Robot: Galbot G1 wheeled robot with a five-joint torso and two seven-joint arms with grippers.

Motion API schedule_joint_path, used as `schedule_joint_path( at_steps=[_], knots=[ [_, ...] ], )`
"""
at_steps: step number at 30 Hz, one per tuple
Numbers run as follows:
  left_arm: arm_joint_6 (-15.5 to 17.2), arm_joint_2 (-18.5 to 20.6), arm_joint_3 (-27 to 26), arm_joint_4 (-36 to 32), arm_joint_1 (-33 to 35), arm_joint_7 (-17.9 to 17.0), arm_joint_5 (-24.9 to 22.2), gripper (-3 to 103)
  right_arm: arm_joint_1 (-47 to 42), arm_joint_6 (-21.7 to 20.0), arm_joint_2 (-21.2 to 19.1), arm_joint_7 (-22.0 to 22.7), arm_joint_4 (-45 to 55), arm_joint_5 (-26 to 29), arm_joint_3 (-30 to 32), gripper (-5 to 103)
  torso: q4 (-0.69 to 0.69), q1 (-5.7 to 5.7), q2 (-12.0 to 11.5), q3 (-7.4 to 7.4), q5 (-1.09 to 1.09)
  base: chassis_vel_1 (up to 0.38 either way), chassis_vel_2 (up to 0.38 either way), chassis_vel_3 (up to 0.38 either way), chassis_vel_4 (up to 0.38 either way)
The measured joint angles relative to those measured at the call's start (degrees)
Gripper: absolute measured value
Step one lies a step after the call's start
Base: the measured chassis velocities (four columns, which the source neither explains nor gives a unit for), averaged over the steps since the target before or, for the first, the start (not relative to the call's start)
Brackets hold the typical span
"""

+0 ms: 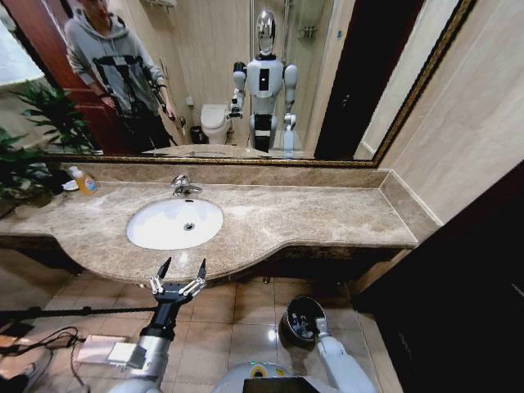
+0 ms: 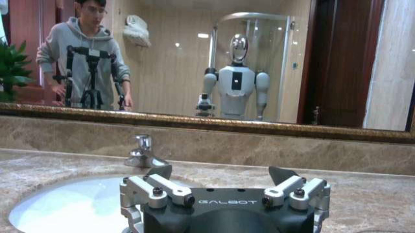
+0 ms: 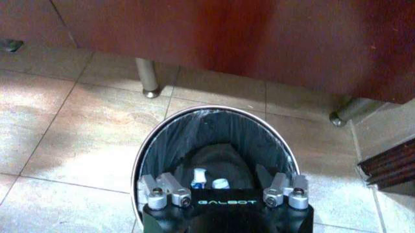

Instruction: Pick up the trash from the sink and place it in the trash bin.

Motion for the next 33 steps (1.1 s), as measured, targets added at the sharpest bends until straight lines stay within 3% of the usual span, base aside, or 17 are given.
schedule_joint_path(
  at_steps=[5, 18, 22, 24, 33],
  knots=[
    [0.0, 0.0, 0.0, 0.0, 0.0, 0.0, 0.0, 100, -0.41, -0.01, 0.23, 0.02, 0.23, -0.52, 0.0, 99, 0.0, 0.0, 0.0, 0.0, 0.0, 0.0, 0.0, 0.0, 0.0],
    [0.0, 0.0, 0.0, 0.0, 0.0, 0.0, 0.0, 100, -3.5, -0.78, 0.07, -0.4, 5.57, -0.08, 0.41, 100, 0.0, 0.0, 0.0, 0.0, 0.02, 0.0, 0.0, 0.0, 0.0],
    [0.0, 0.0, 0.0, 0.0, 0.0, 0.0, 0.0, 100, -8.0, -0.65, -0.91, -1.56, 15.29, 0.04, 1.53, 100, 0.0, 0.0, 0.0, 0.0, 0.0, 0.0, 0.0, 0.0, 0.0],
    [0.0, 0.0, 0.0, 0.0, 0.0, 0.0, 0.0, 100, -12.44, -1.01, -1.6, -1.69, 25.65, 2.62, 2.11, 100, -0.01, 0.0, 0.0, 0.0, 0.0, 0.0, 0.0, 0.0, 0.0],
    [0.0, 0.0, 0.0, 0.0, 0.0, 0.0, 0.0, 100, -21.11, -1.58, -3.49, -0.87, 49.85, 11.05, 5.62, 100, 0.0, 0.0, 0.0, 0.0, 0.01, 0.0, 0.0, 0.0, 0.0]
  ],
)
